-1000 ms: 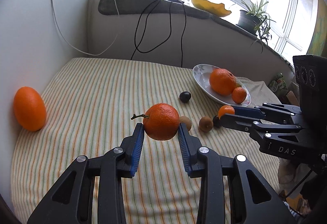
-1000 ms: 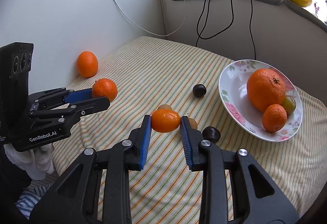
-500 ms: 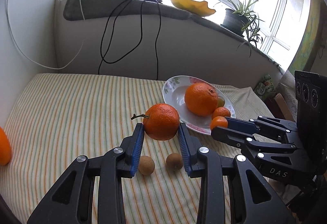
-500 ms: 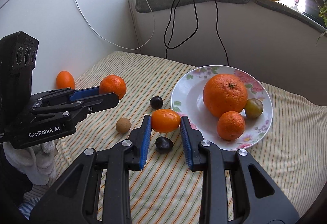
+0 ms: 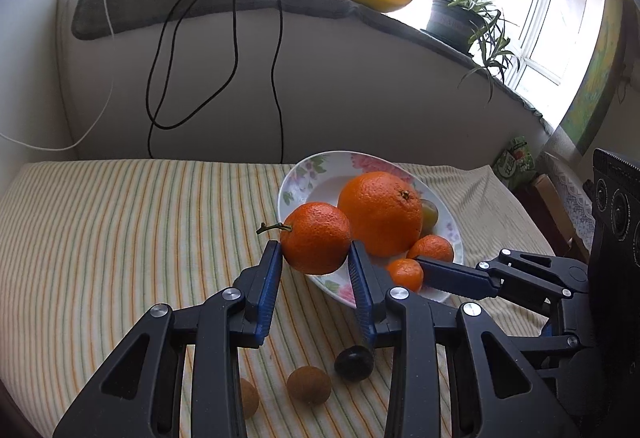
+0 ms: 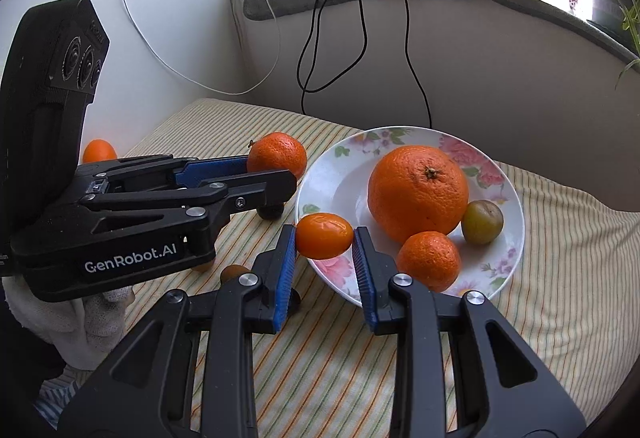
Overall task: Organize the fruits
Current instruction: 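Lower both tangerines onto the plate and open both grippers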
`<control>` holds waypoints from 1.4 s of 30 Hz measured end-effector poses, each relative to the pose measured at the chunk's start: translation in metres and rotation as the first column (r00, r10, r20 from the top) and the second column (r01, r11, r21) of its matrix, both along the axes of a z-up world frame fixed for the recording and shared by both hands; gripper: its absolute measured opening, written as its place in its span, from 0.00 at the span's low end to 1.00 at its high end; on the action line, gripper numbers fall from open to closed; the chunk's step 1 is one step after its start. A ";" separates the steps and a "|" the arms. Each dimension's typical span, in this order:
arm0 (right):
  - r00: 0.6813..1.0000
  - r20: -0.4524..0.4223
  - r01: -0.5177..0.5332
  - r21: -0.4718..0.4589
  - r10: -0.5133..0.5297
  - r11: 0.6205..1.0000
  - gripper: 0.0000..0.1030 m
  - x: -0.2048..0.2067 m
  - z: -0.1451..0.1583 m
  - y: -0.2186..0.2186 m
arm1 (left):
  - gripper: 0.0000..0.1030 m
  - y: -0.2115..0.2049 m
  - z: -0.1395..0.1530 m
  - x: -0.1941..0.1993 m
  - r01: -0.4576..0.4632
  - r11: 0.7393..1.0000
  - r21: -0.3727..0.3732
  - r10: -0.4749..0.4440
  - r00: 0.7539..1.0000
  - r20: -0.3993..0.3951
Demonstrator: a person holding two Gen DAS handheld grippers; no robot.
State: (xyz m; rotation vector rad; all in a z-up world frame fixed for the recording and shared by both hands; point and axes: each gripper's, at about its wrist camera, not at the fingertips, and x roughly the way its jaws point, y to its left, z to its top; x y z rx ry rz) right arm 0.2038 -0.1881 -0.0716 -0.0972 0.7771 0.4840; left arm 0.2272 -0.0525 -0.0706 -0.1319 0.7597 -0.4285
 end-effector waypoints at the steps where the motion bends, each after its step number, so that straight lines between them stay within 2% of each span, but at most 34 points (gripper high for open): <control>1: 1.000 0.001 -0.001 -0.004 0.001 1.000 0.29 0.001 0.000 0.000 | 0.31 -0.001 -0.001 0.002 0.001 1.000 0.001 -0.001 1.000 -0.003; 20: 1.000 0.004 0.011 -0.043 -0.011 0.999 0.29 0.005 -0.003 -0.001 | 0.32 -0.013 -0.002 0.013 0.026 1.000 0.008 -0.026 0.999 -0.019; 21: 1.000 0.007 0.011 -0.045 -0.011 0.999 0.30 0.004 -0.003 -0.001 | 0.32 -0.014 -0.002 0.013 0.023 1.000 0.013 -0.022 1.000 -0.018; 23: 1.000 0.018 0.011 -0.047 -0.011 0.999 0.45 0.004 -0.001 -0.002 | 0.32 -0.014 -0.002 0.014 0.019 1.000 0.012 -0.019 0.999 -0.026; 25: 1.000 0.027 0.009 -0.046 -0.008 0.999 0.50 0.002 0.001 -0.001 | 0.33 -0.013 -0.003 0.014 0.015 1.000 0.012 -0.014 1.000 -0.028; 27: 1.000 0.030 0.007 -0.045 -0.005 0.999 0.50 0.001 0.002 -0.002 | 0.33 -0.013 -0.002 0.013 0.017 1.000 0.011 -0.016 0.999 -0.027; 30: 0.999 0.033 0.008 -0.038 -0.006 0.999 0.50 -0.002 0.004 -0.003 | 0.40 -0.013 0.002 0.011 0.017 1.000 0.017 -0.017 1.000 -0.013; 42: 0.997 0.064 0.040 0.004 -0.040 0.999 0.55 -0.025 0.020 -0.022 | 0.40 -0.002 0.019 -0.008 -0.012 1.000 0.024 0.011 1.000 0.028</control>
